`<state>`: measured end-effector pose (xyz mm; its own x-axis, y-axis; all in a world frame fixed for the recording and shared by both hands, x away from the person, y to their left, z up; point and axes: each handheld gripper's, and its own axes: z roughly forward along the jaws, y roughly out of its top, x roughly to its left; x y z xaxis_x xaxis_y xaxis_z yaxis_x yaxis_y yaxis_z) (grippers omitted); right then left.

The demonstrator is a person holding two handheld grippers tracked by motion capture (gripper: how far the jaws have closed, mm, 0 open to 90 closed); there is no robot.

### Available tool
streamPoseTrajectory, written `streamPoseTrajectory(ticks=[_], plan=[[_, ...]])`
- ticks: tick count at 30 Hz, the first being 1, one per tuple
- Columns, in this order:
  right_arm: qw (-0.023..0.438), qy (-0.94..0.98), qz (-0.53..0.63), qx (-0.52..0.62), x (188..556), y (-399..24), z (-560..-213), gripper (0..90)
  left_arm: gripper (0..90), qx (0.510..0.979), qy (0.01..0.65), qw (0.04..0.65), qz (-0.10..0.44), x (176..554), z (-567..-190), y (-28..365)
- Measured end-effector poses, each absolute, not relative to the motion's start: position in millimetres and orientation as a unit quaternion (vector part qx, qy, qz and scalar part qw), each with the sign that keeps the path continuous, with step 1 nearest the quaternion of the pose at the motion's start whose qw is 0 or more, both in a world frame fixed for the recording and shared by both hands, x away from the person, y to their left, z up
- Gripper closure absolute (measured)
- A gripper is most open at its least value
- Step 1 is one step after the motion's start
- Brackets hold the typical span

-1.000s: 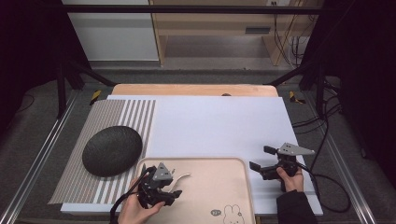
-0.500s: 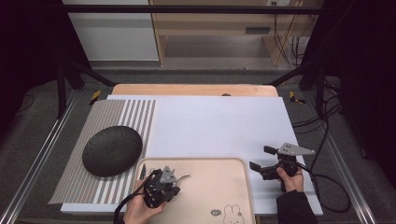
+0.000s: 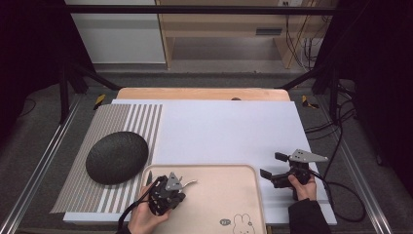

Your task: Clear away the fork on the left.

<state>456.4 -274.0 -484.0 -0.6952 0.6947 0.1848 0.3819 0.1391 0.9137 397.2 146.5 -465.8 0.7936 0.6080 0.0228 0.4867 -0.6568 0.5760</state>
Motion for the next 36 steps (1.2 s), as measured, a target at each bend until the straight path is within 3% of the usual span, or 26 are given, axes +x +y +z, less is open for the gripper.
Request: streamPoseTrajectory(ticks=[36], plan=[[0.144,0.741,0.546,0.363,456.4,-274.2,-484.0,0.2,89.8,0.881,0.356,0.275,0.150,406.3,-461.4,193.0]])
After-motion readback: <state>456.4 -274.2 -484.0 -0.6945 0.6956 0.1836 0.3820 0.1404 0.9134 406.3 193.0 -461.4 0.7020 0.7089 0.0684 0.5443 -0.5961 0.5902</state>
